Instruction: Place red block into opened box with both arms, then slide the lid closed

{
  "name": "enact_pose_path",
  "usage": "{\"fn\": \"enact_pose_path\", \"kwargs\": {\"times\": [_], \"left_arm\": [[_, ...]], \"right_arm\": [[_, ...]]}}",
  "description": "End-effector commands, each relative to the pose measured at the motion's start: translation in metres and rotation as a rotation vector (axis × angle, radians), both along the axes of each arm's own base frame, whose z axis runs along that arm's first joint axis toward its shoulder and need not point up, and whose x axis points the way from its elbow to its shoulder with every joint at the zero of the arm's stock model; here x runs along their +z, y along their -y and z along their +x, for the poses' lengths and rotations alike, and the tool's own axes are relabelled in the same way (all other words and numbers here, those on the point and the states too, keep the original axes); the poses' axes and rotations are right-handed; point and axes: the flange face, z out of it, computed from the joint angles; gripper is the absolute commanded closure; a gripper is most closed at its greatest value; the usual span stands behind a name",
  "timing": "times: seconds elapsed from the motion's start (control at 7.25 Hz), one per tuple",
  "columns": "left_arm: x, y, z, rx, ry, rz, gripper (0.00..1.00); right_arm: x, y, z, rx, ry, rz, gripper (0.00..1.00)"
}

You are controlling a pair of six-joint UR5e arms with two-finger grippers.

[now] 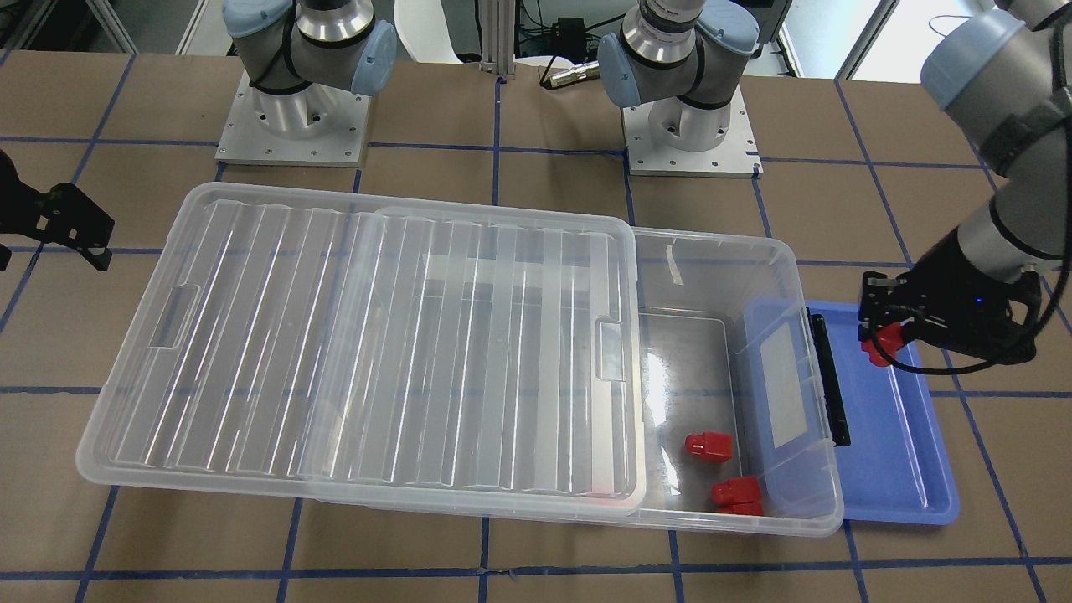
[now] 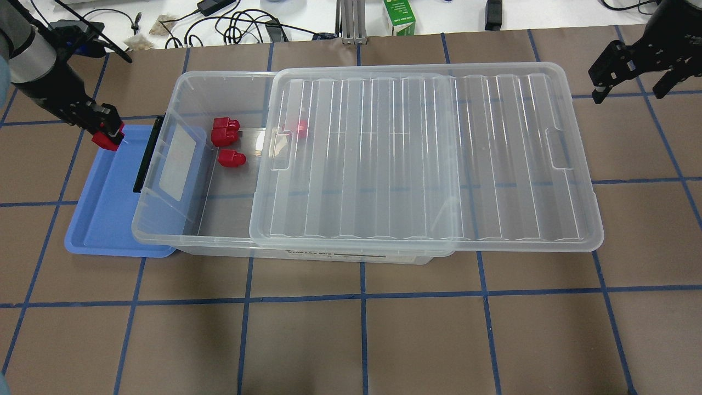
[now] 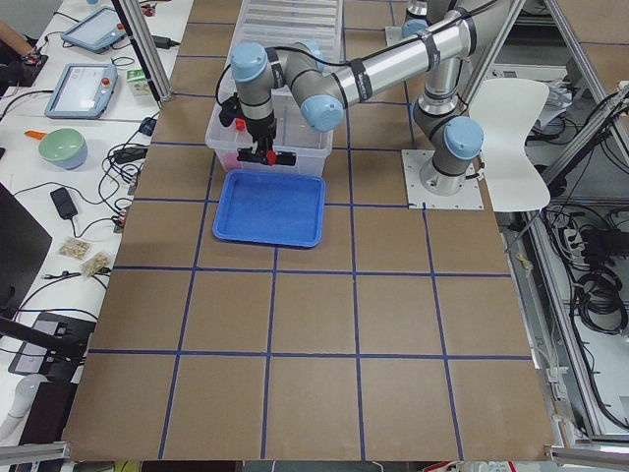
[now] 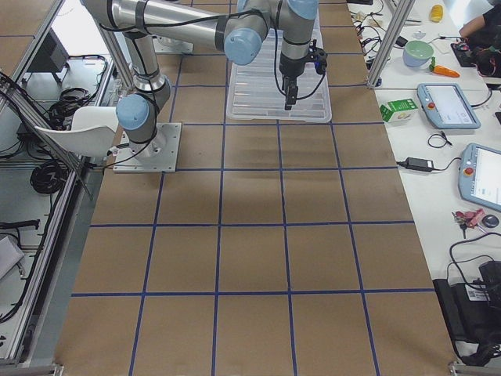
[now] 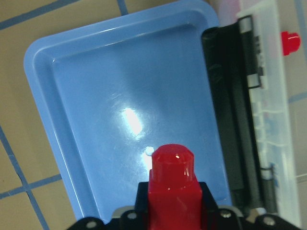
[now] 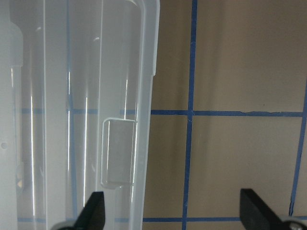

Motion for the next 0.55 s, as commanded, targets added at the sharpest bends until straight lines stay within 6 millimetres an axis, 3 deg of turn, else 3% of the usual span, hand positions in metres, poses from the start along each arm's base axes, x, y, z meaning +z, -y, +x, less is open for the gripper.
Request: {"fn": "enact_pose_path", "kwargs": {"times": [0.0, 0.41], "left_arm": [[0.015, -0.011, -0.078, 0.071, 0.008, -0.01, 1.0], [-0.016, -0.02, -0.139, 0.116, -0.001, 0.033, 1.0]], "right_arm": [[0.005, 0.001, 0.006, -0.008, 0.001, -0.006, 0.0], [0.004, -0.004, 0.005, -0.012, -0.016, 0.0, 0.0]]}}
